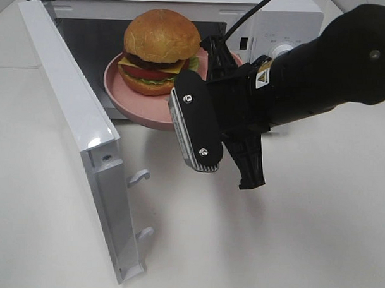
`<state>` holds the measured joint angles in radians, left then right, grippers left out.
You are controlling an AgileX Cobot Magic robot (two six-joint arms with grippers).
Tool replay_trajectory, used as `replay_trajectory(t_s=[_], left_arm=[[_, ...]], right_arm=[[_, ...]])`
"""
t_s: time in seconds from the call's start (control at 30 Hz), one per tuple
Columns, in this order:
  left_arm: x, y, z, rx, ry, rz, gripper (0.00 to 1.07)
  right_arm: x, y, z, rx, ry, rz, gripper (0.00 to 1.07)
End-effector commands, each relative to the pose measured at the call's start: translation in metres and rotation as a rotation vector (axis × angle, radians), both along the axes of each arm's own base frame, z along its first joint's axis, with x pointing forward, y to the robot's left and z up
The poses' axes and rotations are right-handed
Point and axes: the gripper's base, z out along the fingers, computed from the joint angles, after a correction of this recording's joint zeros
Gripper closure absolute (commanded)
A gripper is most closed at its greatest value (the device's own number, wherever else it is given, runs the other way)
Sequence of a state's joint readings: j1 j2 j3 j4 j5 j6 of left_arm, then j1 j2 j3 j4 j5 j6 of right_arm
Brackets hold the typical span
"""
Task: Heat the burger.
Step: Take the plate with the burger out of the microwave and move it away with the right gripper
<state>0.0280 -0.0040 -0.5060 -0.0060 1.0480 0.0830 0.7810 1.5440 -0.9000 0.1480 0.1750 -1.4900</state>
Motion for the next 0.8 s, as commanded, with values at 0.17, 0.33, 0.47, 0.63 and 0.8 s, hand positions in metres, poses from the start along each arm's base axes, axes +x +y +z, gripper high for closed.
replay_trajectory(t_s=[0.17, 0.33, 0.47, 0.63, 0.8], left_arm=[[-0.002, 0.000, 0.000, -0.002, -0.016, 0.002, 0.03], [-0.002, 0.000, 0.000, -0.002, -0.016, 0.002, 0.03], [-0.002, 0.000, 0.000, -0.002, -0.016, 0.002, 0.03], [-0.002, 0.000, 0.000, -0.002, -0.016, 0.002, 0.03], [-0.002, 0.000, 0.000, -0.002, -0.016, 0.002, 0.03]], right_arm=[[-0.009, -0.007, 0.021, 0.069, -0.063, -0.009, 1.07], [-0.018, -0.016, 0.023, 0.077, -0.057, -0.019, 1.07], [-0.027, -0.025, 0.024, 0.072, -0.046, -0.020, 1.07], [-0.038, -0.037, 0.025, 0.075, -0.031, -0.036, 1.07], [-0.053, -0.052, 0.026, 0.073, -0.031, -0.042, 1.07]])
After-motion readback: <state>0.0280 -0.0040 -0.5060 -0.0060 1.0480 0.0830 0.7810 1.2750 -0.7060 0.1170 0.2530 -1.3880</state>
